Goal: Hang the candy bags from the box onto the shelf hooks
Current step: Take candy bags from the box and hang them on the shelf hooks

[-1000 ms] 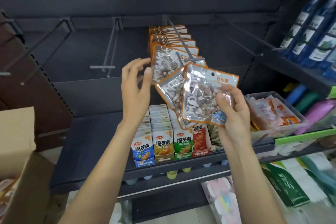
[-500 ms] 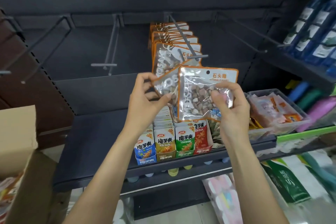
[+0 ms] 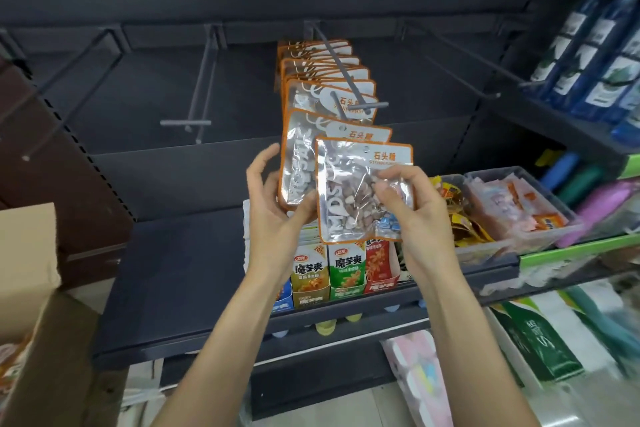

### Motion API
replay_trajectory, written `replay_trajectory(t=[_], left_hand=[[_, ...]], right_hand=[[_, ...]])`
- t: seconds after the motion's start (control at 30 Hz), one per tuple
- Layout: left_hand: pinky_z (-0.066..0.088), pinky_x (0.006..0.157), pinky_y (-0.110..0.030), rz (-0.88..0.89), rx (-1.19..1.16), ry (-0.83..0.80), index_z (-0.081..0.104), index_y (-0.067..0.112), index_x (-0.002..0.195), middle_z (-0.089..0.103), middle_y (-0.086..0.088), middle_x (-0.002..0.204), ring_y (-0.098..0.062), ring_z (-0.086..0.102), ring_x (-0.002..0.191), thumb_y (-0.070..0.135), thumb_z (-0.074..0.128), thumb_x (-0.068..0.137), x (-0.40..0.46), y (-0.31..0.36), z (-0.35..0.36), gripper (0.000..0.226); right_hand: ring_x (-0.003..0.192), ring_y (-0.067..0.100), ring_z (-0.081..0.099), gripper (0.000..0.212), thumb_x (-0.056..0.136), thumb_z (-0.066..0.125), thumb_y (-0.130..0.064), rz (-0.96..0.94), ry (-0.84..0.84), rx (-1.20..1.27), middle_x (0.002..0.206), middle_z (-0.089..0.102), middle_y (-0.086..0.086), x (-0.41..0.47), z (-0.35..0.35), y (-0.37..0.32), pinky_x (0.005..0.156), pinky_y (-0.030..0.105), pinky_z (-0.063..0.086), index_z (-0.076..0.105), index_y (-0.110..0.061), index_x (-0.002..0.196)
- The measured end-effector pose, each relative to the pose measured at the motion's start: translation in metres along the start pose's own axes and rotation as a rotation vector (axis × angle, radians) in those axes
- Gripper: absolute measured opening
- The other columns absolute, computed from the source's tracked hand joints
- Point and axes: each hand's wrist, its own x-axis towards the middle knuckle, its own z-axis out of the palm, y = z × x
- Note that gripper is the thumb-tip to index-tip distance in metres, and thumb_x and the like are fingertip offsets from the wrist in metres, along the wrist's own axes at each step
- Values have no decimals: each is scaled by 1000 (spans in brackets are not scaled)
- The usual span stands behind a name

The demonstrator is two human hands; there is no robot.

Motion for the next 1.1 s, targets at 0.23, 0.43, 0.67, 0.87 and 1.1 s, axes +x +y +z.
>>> replay_trajectory(t=[0.23,0.43,0.67,0.87,1.1], left_hand=[[54,88,-37,56,68,-25,45,34,125,62,0,122,-22,63,111,10,63,87,0,9,-5,48],[55,88,-32,161,312,-64,45,35,127,59,4,126,-10,65,104,3,63,90,9,16,-3,53],[53,91,-45,214,485,-73,41,39,139,50,12,120,-14,55,114,0,55,89,23,11,-7,65],[56,82,-39,259,510,-152,41,33,141,50,9,116,-18,56,107,-5,61,86,27,13,-5,69],[55,80,-31,224,578,-103,34,34,143,48,2,110,-18,56,98,2,66,87,42,0,-2,72]], right_hand=[[103,-6,58,21,90,65,-11,-152,31,-121,93,65,-29,-1,-5,-9,95,27,47,62,-31,90],[103,-17,52,19,90,65,-14,-141,91,-122,95,63,-34,0,-7,-4,86,-1,37,62,-33,93],[105,-13,54,19,91,64,-13,-105,44,-98,97,65,-30,11,-3,-2,89,6,43,63,-31,95],[108,-6,56,19,91,64,-11,-119,84,-75,104,65,-19,11,-9,-2,87,10,46,63,-29,95],[102,-15,54,18,92,63,-11,-188,123,-177,101,64,-22,17,-8,-5,82,0,38,61,-29,96]])
